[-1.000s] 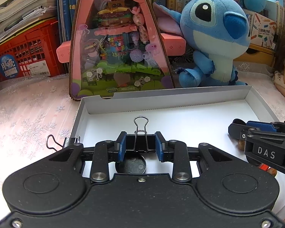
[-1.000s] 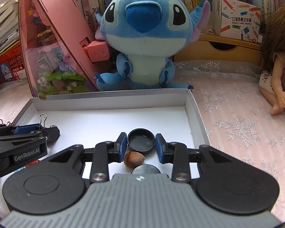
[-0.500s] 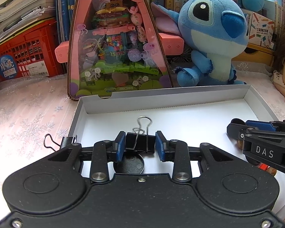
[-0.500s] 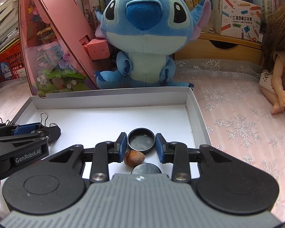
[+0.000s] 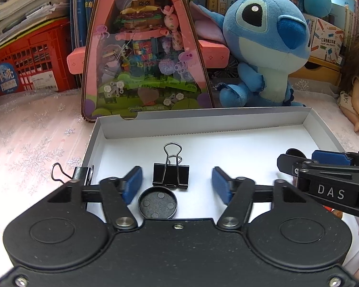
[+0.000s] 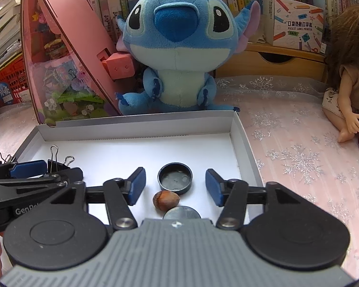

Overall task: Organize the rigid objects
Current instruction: 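Open the left tool releasing the clip while the right tool releases the lid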

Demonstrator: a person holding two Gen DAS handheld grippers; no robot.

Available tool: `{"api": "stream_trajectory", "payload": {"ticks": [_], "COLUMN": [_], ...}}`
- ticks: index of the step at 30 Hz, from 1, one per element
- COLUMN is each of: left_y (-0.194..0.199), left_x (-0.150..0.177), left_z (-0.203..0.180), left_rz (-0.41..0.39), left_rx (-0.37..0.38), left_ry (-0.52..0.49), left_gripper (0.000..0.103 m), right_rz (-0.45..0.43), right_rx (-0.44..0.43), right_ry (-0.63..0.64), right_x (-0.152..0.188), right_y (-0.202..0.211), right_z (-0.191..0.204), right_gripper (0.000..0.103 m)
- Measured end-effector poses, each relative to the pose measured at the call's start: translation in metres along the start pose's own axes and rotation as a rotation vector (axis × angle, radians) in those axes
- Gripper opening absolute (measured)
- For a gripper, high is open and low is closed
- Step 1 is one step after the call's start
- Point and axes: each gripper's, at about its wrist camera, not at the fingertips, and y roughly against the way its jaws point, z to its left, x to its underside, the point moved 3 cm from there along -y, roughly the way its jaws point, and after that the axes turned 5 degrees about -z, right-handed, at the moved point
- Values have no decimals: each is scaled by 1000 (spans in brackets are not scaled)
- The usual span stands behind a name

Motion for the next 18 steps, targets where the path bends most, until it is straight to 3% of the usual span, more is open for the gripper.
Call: {"api": "stream_trajectory", "payload": {"ticks": [18], "left_y": [6], "left_x": [-3], "left_z": [1], "left_rz": [1], "left_rx": [-21], "left_ry": [18], "left_gripper": [74], "right_rz": [-40], "right_rx": [11], "right_ry": [32], "right_x": [3], "right_y": [11], "right_z": [5], "right_gripper": [83]}}
